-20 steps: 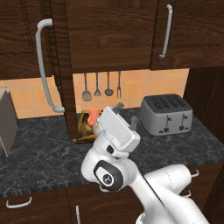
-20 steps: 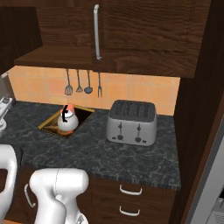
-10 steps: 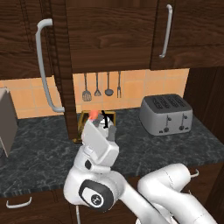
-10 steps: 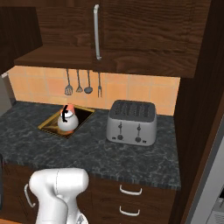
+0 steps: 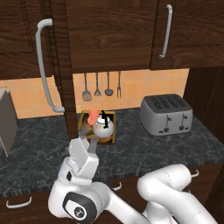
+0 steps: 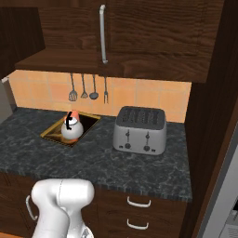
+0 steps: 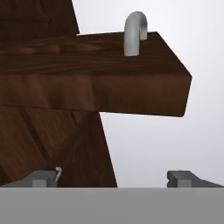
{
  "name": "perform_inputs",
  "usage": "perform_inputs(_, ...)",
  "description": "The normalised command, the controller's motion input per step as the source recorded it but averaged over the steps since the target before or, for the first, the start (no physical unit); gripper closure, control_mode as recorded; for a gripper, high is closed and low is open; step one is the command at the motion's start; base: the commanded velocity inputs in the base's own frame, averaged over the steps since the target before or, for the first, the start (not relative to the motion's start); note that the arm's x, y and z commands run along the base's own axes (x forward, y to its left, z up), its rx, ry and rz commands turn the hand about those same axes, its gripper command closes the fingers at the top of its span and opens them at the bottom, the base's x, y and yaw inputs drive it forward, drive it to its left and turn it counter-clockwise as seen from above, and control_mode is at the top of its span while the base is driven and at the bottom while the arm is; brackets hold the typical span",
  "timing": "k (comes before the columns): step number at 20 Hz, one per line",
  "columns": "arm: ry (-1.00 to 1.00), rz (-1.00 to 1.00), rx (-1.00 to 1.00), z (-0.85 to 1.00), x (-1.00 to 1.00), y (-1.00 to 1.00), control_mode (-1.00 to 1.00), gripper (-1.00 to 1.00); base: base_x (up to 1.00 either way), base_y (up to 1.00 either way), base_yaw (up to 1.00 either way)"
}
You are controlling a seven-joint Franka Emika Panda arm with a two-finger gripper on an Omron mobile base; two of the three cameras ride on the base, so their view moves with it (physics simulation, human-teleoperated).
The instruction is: Pick the kettle from the counter and place it on the tray. Then pick the mug from the cabinet and place it on the tray. Then close the cabinet doors.
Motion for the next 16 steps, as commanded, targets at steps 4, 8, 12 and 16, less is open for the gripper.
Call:
perform_inputs(4,0.09,-0.01,-0.08,-0.13,0.09,0.56,-1.00,-1.00,0.00,0.00,0.00)
perform_inputs(8,0.26,0.00,-0.21,0.00,0.08,0.73,-1.00,-1.00,0.00,0.00,0.00)
perform_inputs(12,0.23,0.00,-0.17,0.00,0.16,0.71,-1.00,-1.00,0.00,0.00,0.00)
perform_inputs(16,0.20,-0.13,-0.01,0.42,0.30,0.14,-1.00,-1.00,0.00,0.00,0.00)
